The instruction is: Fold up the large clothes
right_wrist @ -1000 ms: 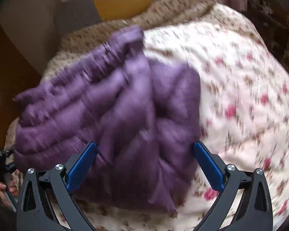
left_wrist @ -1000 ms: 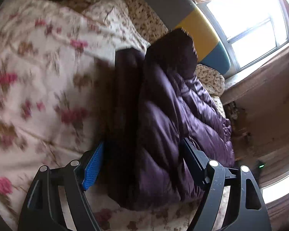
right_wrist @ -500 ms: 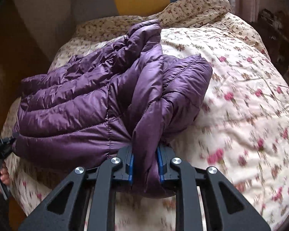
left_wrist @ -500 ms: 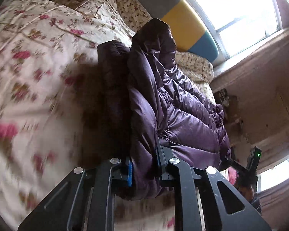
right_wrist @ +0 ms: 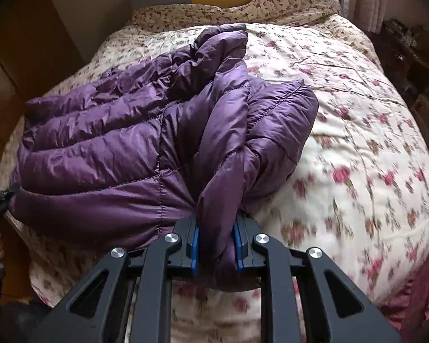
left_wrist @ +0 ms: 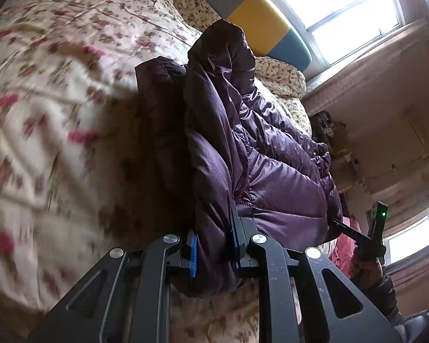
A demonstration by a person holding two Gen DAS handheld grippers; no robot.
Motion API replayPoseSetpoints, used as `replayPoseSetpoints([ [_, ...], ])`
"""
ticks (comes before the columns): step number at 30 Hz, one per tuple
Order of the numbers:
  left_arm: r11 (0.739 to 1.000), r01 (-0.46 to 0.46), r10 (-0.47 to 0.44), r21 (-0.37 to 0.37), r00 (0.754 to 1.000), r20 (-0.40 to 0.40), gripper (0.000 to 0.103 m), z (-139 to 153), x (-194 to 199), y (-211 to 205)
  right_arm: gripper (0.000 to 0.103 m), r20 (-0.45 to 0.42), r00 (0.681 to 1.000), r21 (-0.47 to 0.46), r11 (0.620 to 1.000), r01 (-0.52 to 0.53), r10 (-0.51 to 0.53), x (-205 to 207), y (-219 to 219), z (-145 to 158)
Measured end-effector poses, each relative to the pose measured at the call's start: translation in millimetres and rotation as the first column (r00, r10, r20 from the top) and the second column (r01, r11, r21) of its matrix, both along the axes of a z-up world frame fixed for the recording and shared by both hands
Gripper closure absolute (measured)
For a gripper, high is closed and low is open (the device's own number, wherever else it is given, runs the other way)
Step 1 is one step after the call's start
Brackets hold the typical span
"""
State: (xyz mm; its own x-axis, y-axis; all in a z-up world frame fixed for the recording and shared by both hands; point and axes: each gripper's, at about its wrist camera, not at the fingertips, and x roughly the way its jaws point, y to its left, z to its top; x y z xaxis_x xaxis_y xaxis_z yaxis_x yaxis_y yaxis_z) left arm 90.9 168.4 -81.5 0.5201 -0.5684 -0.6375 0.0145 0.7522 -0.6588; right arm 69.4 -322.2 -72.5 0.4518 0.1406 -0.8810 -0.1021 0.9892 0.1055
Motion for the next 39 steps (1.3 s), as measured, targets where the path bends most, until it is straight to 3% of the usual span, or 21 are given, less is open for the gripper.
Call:
replayPoseSetpoints([
  [4, 1.000, -0.005, 0.005, 0.014, 1.000, 0.002, 0.085, 1.4, -13.4, -1.0, 0.085, 0.015, 1.000, -0.076, 0.997, -0.007, 0.009, -8.7, 11.6, 0.3],
  [6, 0.999, -0.019, 0.020, 0.030, 1.000, -0.011, 0.081, 4.3, -12.5, -1.0, 0.077, 0.011, 1.000, -0.123, 0.992, -0.008, 0.010, -6.8, 14.9, 0.1],
  [7, 0.999, -0.025, 0.026, 0.039, 1.000, -0.018, 0.077, 6.8, -11.9, -0.4, 0.064, 0.013, 1.000, -0.141, 0.990, -0.010, 0.012, -7.6, 15.4, 2.2],
  [9, 0.995, -0.059, 0.058, 0.075, 0.998, 0.009, 0.044, 19.8, -15.5, 3.6, 0.053, 0.029, 0.999, -0.139, 0.990, -0.019, 0.023, -14.1, 14.4, 9.4],
  [11, 0.994, -0.085, 0.082, 0.063, 0.996, 0.045, 0.042, 30.5, -13.9, 9.9, 0.026, 0.065, 0.998, -0.151, 0.989, -0.006, 0.016, -17.2, 13.0, 21.7],
  [12, 0.994, -0.093, 0.089, 0.063, 0.995, 0.051, 0.042, 33.6, -11.7, 11.8, 0.023, 0.084, 0.996, -0.144, 0.990, 0.001, 0.011, -15.4, 12.7, 27.0],
  [15, 0.992, -0.117, 0.113, 0.054, 0.991, 0.065, 0.042, 43.1, 2.0, 15.5, 0.023, 0.134, 0.991, -0.109, 0.994, 0.028, -0.014, 2.1, 17.5, 41.2],
  [19, 0.988, -0.151, 0.151, 0.037, 0.989, 0.000, 0.042, 39.6, 46.6, 13.0, 0.023, 0.155, 0.985, -0.119, 0.989, 0.089, -0.070, 45.5, 27.1, 39.8],
  [23, 0.977, -0.199, 0.204, 0.072, 0.976, -0.069, 0.043, 31.3, 81.3, 8.3, 0.023, 0.096, 0.984, -0.140, 0.977, 0.161, -0.148, 99.0, 35.1, 20.4],
  [24, 0.974, -0.208, 0.215, 0.090, 0.973, -0.079, 0.047, 30.6, 86.9, 5.4, 0.023, 0.070, 0.983, -0.142, 0.974, 0.176, -0.167, 112.5, 38.8, 11.8],
  [25, 0.969, -0.214, 0.226, 0.123, 0.970, -0.088, 0.052, 29.3, 94.1, 1.3, 0.032, 0.061, 0.984, -0.146, 0.973, 0.177, -0.170, 116.8, 42.5, 7.3],
  [26, 0.961, -0.225, 0.243, 0.162, 0.965, -0.097, 0.061, 27.8, 100.2, -2.2, 0.045, 0.064, 0.984, -0.177, 0.969, 0.174, -0.165, 121.4, 48.6, 3.6],
  [27, 0.954, -0.229, 0.251, 0.196, 0.963, -0.095, 0.064, 26.5, 105.6, -5.8, 0.047, 0.075, 0.984, -0.221, 0.959, 0.174, -0.161, 124.9, 53.3, -0.2],
  [30, 0.916, -0.240, 0.281, 0.320, 0.956, -0.086, 0.065, 17.5, 122.5, -16.2, 0.047, 0.113, 0.983, -0.333, 0.926, 0.177, -0.147, 130.3, 69.6, -12.0],
  [34, 0.849, -0.225, 0.274, 0.478, 0.961, -0.034, 0.065, -0.3, 134.9, -32.3, 0.046, 0.143, 0.979, -0.402, 0.896, 0.189, -0.143, 138.3, 75.3, -29.2],
  [37, 0.814, -0.218, 0.253, 0.539, 0.967, 0.009, 0.064, -9.1, 138.1, -42.5, 0.045, 0.172, 0.977, -0.429, 0.883, 0.192, -0.129, 140.4, 76.0, -38.0],
  [39, 0.804, -0.226, 0.244, 0.550, 0.969, 0.041, 0.063, -16.2, 138.6, -42.1, 0.045, 0.193, 0.972, -0.424, 0.882, 0.204, -0.132, 141.7, 74.3, -44.5],
])
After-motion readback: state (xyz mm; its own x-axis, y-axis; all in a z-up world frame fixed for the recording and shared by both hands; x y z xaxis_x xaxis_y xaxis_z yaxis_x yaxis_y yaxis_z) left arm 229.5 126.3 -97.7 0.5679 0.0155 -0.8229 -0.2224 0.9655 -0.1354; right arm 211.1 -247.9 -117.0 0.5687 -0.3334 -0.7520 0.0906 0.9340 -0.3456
